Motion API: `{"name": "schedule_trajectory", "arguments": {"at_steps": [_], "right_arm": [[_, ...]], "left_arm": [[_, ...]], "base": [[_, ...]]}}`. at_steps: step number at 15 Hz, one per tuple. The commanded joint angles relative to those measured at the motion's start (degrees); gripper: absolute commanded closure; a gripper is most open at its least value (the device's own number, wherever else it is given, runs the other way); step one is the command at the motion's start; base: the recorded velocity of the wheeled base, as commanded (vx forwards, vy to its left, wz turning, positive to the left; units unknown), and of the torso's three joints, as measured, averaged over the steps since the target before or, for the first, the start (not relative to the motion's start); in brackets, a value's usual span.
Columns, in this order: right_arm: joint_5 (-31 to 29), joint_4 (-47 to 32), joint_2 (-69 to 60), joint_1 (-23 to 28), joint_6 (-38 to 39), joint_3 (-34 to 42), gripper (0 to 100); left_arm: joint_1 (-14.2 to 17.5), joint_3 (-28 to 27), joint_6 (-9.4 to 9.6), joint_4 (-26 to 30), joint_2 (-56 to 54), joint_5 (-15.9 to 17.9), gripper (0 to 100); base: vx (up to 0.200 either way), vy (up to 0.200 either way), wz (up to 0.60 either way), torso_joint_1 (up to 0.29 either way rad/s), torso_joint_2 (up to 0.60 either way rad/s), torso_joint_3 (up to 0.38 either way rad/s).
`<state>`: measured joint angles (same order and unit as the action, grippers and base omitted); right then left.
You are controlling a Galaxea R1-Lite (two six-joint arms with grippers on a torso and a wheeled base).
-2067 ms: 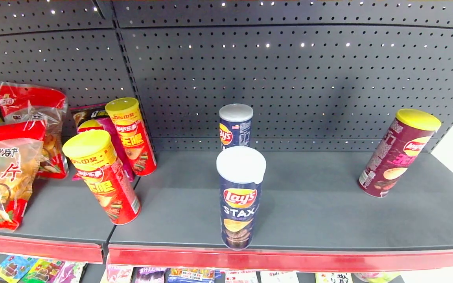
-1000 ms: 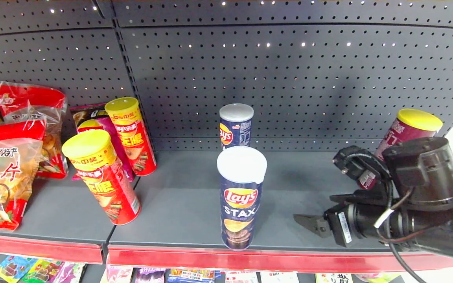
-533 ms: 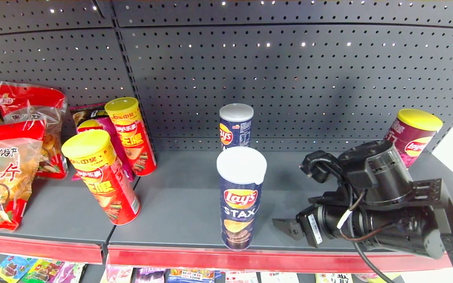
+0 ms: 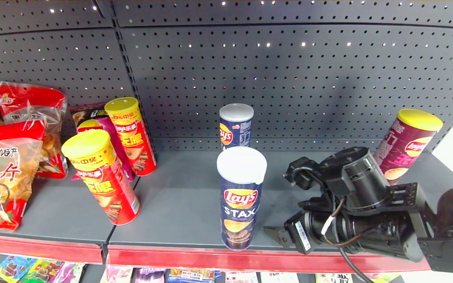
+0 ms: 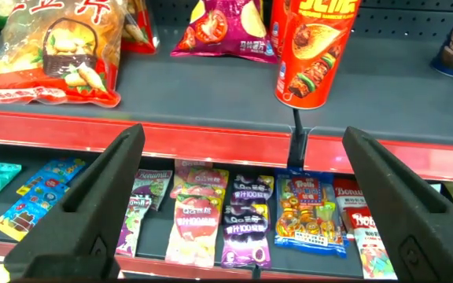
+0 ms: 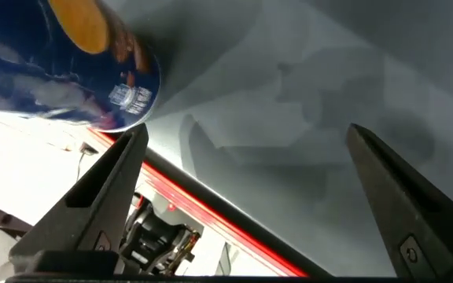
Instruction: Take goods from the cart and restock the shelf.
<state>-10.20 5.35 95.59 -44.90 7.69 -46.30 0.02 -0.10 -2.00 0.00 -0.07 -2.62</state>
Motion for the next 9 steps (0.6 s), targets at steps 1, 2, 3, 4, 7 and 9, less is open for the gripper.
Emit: {"name": "schedule_trajectory", "arguments": {"at_steps": [1, 2, 3, 4, 7, 9], "right_arm": [[0.0, 0.0, 0.8, -0.2, 0.0, -0.4, 0], [0.0, 0.0, 1.2, -0.2, -0.1, -0.3, 0], [0.0, 0.0, 1.2, -0.3, -0.2, -0.3, 0], [-0.5, -0.1, 1.6, -0.2, -0.4, -0.4, 0], [-1.9, -0.1, 2.4, -0.2, -0.7, -0.9, 0], [-2.0, -0.1, 2.8, -0.2, -1.0, -1.2, 0]], "left_arm": [[0.1, 0.0, -0.02, 0.0, 0.1, 0.0, 0], [0.0, 0.0, -0.02, 0.0, 0.1, 0.0, 0], [0.0, 0.0, -0.02, 0.0, 0.1, 0.0, 0], [0.0, 0.0, -0.02, 0.0, 0.1, 0.0, 0], [0.0, 0.0, -0.02, 0.0, 0.1, 0.0, 0], [0.0, 0.0, -0.02, 0.0, 0.1, 0.0, 0]], "base": [[0.0, 0.0, 0.0, 0.0, 0.0, 0.0], [0.0, 0.0, 0.0, 0.0, 0.0, 0.0], [0.0, 0.0, 0.0, 0.0, 0.0, 0.0], [0.0, 0.0, 0.0, 0.0, 0.0, 0.0], [0.0, 0.0, 0.0, 0.0, 0.0, 0.0], [0.0, 0.0, 0.0, 0.0, 0.0, 0.0]]}}
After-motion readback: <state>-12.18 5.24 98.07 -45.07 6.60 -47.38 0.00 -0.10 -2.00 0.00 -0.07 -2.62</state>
